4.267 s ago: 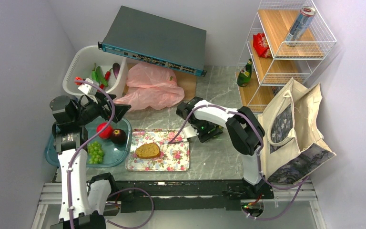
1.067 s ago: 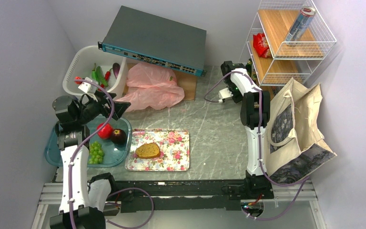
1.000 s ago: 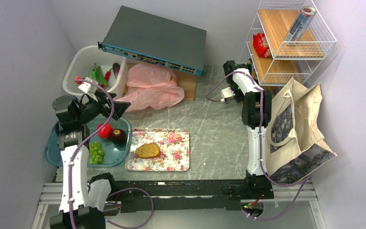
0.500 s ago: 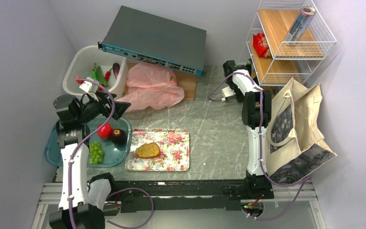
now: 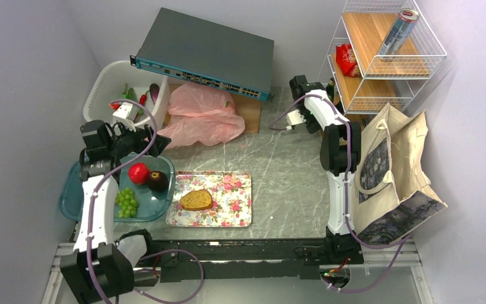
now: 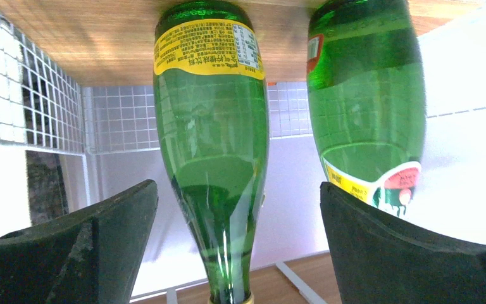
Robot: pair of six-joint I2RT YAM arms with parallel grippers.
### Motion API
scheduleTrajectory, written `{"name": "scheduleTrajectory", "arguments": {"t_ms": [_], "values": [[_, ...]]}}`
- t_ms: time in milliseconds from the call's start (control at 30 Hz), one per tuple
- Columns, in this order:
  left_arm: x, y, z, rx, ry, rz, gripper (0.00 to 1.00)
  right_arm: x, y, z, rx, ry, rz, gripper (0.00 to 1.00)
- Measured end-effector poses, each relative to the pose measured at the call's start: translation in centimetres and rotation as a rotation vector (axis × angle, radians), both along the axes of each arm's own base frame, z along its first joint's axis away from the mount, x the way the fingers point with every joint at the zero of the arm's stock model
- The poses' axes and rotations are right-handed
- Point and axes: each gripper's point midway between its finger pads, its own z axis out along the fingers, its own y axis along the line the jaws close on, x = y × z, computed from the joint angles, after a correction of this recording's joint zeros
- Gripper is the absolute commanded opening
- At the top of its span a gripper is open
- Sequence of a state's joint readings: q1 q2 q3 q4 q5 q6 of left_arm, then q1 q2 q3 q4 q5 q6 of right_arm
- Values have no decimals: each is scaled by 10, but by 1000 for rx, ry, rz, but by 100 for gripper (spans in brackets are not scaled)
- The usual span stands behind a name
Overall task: Untie the knot of the grocery bags and take out the mixed food
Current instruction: Place the bottle on the shelf, then pick up the takeout bag at the center of the board.
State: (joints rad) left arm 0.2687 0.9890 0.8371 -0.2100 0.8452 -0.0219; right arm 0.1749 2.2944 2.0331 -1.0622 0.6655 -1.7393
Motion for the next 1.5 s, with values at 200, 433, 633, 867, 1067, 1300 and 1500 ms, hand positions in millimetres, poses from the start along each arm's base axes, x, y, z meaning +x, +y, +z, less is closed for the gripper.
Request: {"name": "scheduleTrajectory", "arguments": {"t_ms": [200,433,633,867,1067,1300,1500], "values": [[22,0,-27,113,62,-7,99,-18,17,0,67,0,-15,100],[66,-21,-53,297,44,-112,99,-65,49,-2,167,35,-38,100],[99,-65,-81,474,-11,-321,99,-118,90,7,290,53,-45,100],[153,-95,-112,692,-48,-407,72,-165,125,33,540,29,-138,100],[124,-109,-157,755,-4,-585,0,-218,161,67,813,-23,-131,100],[2,-171,-60,568,-335,-852,0,-265,220,131,1320,-150,-37,100],[-55,-237,35,402,-637,-1009,0,-284,285,147,1536,-67,72,100]]}}
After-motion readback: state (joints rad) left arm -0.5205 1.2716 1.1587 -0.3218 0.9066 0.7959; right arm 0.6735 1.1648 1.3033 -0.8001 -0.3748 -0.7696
